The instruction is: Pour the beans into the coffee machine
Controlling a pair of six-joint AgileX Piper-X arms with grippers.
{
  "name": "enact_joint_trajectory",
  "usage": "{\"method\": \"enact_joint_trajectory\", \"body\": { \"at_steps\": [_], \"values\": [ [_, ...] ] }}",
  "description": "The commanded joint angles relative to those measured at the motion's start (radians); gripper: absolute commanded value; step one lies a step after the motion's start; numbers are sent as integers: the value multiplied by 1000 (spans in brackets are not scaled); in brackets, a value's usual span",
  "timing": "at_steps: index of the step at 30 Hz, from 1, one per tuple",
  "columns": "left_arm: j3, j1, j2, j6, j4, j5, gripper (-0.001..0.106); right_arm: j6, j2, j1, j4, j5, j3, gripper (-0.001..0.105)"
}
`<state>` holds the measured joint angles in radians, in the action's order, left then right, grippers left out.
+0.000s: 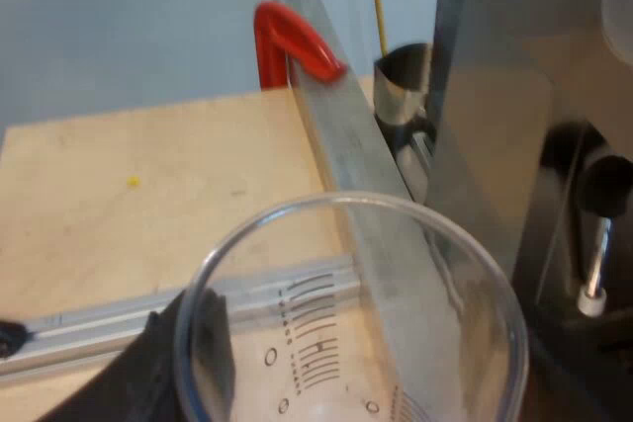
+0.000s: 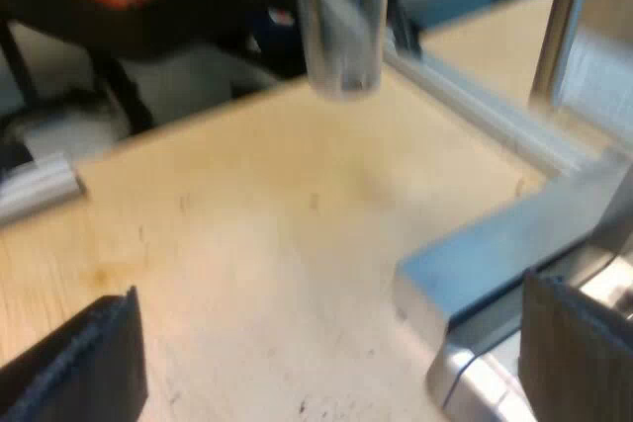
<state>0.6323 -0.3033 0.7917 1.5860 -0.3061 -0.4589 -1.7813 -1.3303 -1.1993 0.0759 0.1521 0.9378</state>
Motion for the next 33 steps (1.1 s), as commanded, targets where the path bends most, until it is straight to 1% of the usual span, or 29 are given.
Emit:
{"method": "enact_joint_trajectory", "body": {
  "at_steps": [1, 3, 7, 8, 9, 10, 12, 15, 18, 19, 21, 24, 25, 27, 29, 33],
  "values": [
    [-98, 0, -7, 10, 167, -1, 0, 30, -41, -2, -107, 2, -26, 78],
    [-139, 0, -7, 10, 200, -1, 0, 36, -80, -2, -184, 9, -53, 78],
    [-205, 13, -1, 6, 276, -1, 0, 36, -123, -2, -260, 33, -77, 78],
    [-226, 21, 9, 1, 317, -1, 0, 36, -134, -2, -277, 33, -80, 78],
    [-232, 23, 14, 1, 331, -1, 0, 36, -143, -2, -283, 32, -80, 78],
    [-253, 30, 35, 1, 383, -1, 0, 36, -158, -2, -302, 32, -80, 78],
    [-269, 40, 76, 1, 445, -1, 0, 36, -173, -2, -325, 31, -80, 78],
    [-269, 41, 148, 1, 490, 1, 0, 36, -189, -2, -361, 31, -80, 78],
    [-269, 41, 228, 1, 575, 37, 0, 36, -192, -2, -403, 31, -80, 78],
    [-269, 41, 244, 1, 596, 37, 0, 36, -192, -2, -406, 31, -80, 78],
    [-269, 41, 301, 1, 678, 37, 0, 36, -192, -2, -414, 31, -80, 78],
    [-269, 41, 373, 1, 732, 37, 0, 36, -192, -2, -414, 31, -80, 78],
    [-269, 41, 386, 1, 738, 34, 0, 36, -192, -2, -414, 31, -80, 78],
    [-269, 41, 436, 1, 757, -14, 0, 36, -192, -2, -414, 31, -80, 78],
    [-269, 41, 466, 1, 768, -33, 0, 36, -192, -2, -414, 31, -80, 78],
    [-269, 41, 534, 1, 789, -33, 0, 36, -192, -2, -416, 31, -80, 78]
  ]
}}
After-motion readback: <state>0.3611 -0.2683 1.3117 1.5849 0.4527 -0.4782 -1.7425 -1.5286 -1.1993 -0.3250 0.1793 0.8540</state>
